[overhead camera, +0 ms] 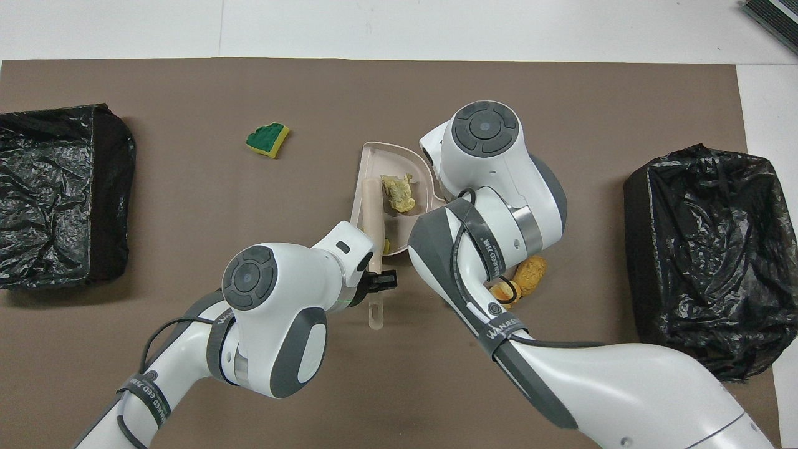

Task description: Sweep and dump trash in bin

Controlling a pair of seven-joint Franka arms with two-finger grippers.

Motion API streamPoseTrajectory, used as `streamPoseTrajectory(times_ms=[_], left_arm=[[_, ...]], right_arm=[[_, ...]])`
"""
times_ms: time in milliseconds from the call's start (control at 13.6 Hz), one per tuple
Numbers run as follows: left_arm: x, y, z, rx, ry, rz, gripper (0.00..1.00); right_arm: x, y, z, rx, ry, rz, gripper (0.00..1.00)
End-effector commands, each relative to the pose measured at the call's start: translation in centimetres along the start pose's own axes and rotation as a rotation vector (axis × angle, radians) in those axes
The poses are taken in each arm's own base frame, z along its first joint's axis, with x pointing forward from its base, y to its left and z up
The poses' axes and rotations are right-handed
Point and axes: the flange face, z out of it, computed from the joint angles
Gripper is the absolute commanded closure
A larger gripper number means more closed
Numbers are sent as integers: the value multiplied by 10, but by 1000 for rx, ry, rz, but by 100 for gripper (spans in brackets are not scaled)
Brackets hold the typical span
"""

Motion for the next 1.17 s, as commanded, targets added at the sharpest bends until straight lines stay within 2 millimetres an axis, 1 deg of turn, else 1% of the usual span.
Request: streamPoseTrajectory(times_ms=[0,147,293,366,513,586,659,733,806,879,953,1026,1099], left_arm=[[11,-1,-43,-27,3,-98,100],[23,-10,-64,4,5,-104,100],[50,-28,-92,53,34,-117,100],[62,-35,-103,72,33,-127,100],[86,-73,-120,126,56,-159,100],[98,-95,-126,151,63,-180,100],[115,-120,-135,175,63,-208,100],[135,-137,-131,208,42,-200,100],[151,-144,-128,230,17,-167,100],[171,-158,-131,240,9,-138,100],[192,-177,-127,239,-10,-86,100],[204,-184,-123,235,-18,-33,100],[211,-193,-115,232,-22,-23,100]], right_arm=[[3,-2,-1,-3,15,33,100],[4,-2,-1,1,20,35,100],[4,-2,0,2,19,35,100],[4,-3,0,4,18,35,100],[3,-3,0,1,20,36,100],[4,-3,1,5,22,42,100],[4,-3,1,5,22,50,100],[3,-3,1,6,22,51,100],[3,-4,2,7,21,51,100],[3,-4,2,7,21,51,100],[3,-4,2,7,21,56,100],[3,-4,2,7,21,62,100],[3,-4,2,7,21,68,100]])
